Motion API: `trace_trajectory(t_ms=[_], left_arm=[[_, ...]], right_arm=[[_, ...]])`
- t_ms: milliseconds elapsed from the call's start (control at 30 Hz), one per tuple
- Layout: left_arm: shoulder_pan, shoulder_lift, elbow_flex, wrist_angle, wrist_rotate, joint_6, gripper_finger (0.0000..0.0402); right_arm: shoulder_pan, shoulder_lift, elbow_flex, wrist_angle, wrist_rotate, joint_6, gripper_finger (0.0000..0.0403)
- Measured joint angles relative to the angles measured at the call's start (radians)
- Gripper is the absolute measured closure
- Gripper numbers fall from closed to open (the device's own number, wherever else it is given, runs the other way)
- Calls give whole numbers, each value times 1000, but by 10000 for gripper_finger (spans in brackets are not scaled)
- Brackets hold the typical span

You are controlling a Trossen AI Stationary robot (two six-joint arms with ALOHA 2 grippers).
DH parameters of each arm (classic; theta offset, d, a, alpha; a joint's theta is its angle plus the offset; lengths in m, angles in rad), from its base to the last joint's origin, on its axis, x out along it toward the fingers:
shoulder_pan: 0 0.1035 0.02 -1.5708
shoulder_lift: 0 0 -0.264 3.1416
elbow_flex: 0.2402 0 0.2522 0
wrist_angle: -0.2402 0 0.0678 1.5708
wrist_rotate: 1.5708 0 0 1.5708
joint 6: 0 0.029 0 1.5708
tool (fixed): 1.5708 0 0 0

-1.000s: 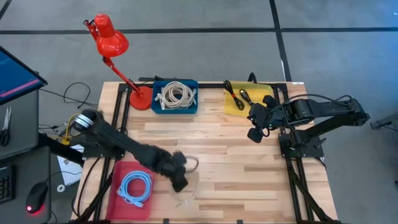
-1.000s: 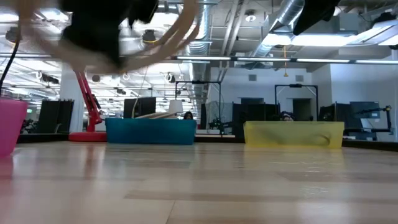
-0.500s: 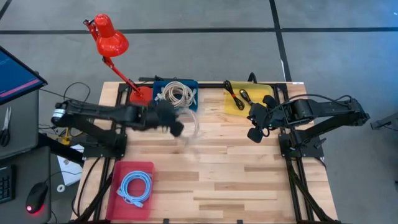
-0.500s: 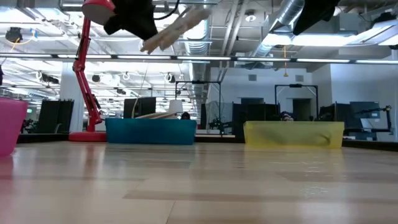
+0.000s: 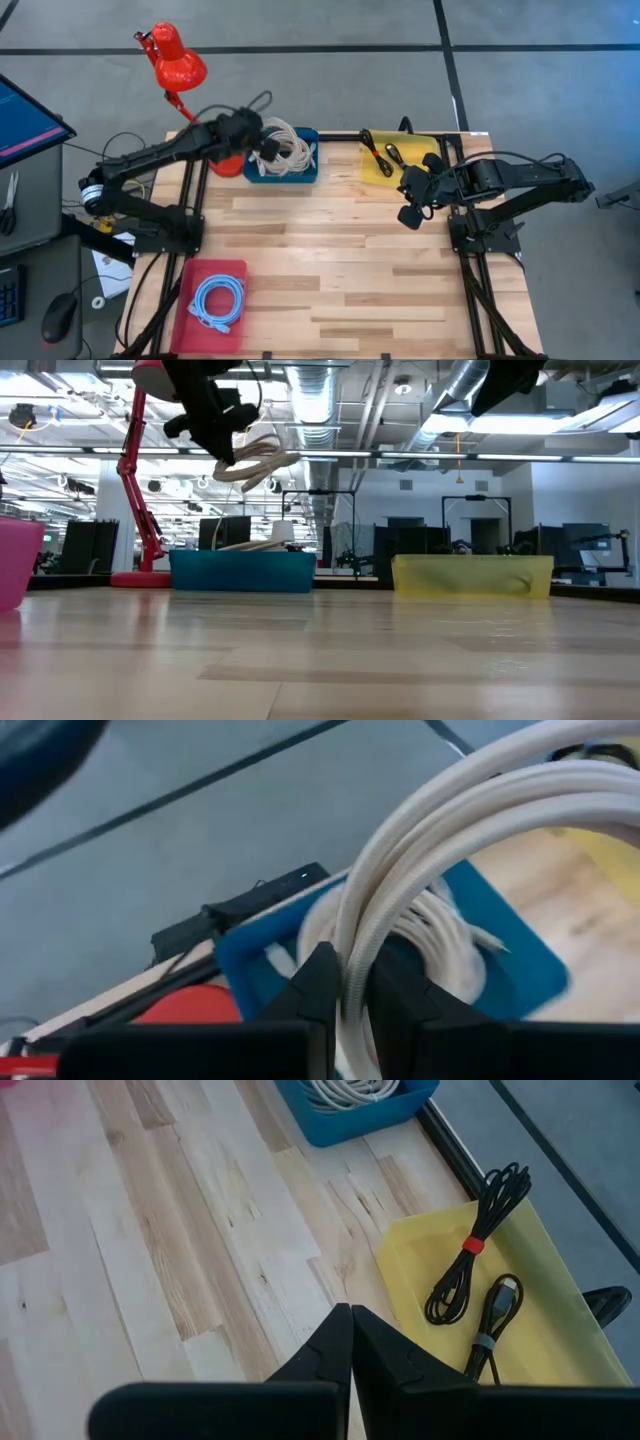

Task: Pick & Place USB Port
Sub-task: Put the brown display cable into the blue bin

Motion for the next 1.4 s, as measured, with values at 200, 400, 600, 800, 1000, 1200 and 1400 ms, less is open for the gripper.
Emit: trace_trajectory(t_ms=[200, 400, 600, 800, 1000, 1200, 1400], left_arm=[[167, 32, 0, 55, 121, 27, 370], [213, 134, 0, 96, 188, 52, 370], [211, 260, 0, 120, 253, 93, 370], [211, 331, 0, 135, 253, 93, 370], [219, 370, 0, 161, 220, 64, 370], [239, 385, 0, 169, 216, 36, 368], [239, 385, 0, 177, 209, 19, 307]], right_arm=[[0, 0, 0, 0, 0, 0, 403], [0, 0, 0, 0, 0, -1, 403], [0, 0, 0, -1, 0, -1, 403], [0, 0, 0, -3, 0, 0, 403], [0, 0, 0, -2, 0, 0, 403], [0, 0, 0, -1, 0, 1, 403], [0, 0, 0, -2, 0, 1, 403]])
